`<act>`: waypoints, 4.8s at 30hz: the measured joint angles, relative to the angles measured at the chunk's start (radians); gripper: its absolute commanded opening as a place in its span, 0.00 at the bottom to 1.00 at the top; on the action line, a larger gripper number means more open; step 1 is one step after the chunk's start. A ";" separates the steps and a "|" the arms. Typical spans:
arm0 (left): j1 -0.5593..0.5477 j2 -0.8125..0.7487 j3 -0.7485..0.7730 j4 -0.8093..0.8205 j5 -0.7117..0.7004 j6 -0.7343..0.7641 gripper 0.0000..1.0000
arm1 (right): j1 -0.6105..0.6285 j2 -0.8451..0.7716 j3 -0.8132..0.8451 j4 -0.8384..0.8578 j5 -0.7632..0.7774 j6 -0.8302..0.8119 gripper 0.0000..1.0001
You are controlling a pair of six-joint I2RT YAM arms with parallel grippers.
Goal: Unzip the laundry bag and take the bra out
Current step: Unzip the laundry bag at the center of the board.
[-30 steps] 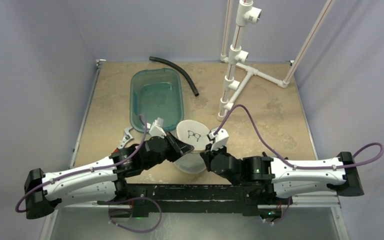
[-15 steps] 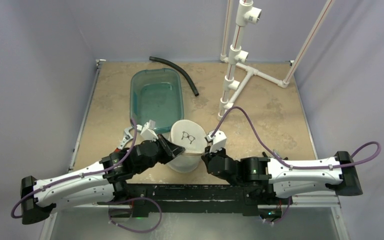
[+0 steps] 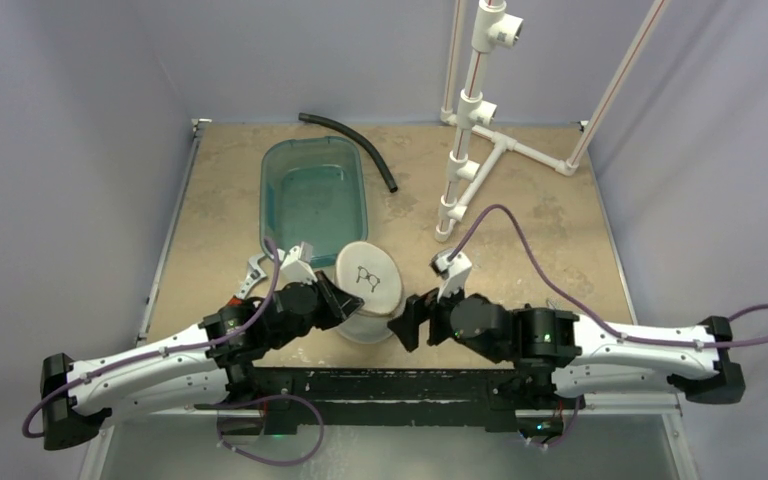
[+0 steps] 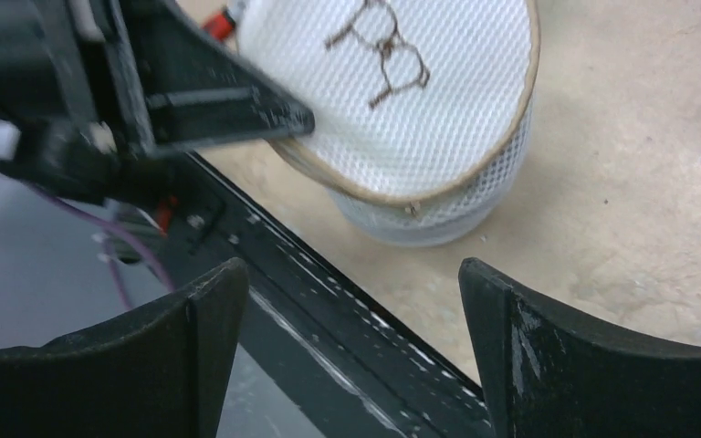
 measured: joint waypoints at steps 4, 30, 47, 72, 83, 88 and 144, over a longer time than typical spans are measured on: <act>0.000 -0.027 -0.004 -0.010 0.000 0.039 0.00 | -0.194 -0.019 0.043 0.031 -0.126 0.036 0.86; 0.000 -0.198 -0.097 -0.006 0.039 0.101 0.00 | -0.662 0.323 -0.154 0.623 -0.741 0.085 0.66; 0.000 -0.171 -0.097 0.016 0.062 0.131 0.00 | -0.705 0.410 -0.304 0.893 -0.908 0.140 0.28; 0.000 -0.220 -0.130 0.061 -0.060 -0.024 0.68 | -0.711 0.016 -0.346 0.720 -0.795 0.236 0.00; 0.000 -0.045 -0.209 0.249 0.053 -0.144 0.69 | -0.711 -0.089 -0.459 0.738 -0.612 0.436 0.00; 0.000 -0.049 -0.252 0.297 0.074 -0.216 0.69 | -0.711 -0.145 -0.500 0.753 -0.534 0.499 0.00; -0.009 0.159 -0.121 0.382 -0.122 -0.351 0.00 | -0.612 -0.174 -0.200 0.300 -0.618 -0.085 0.50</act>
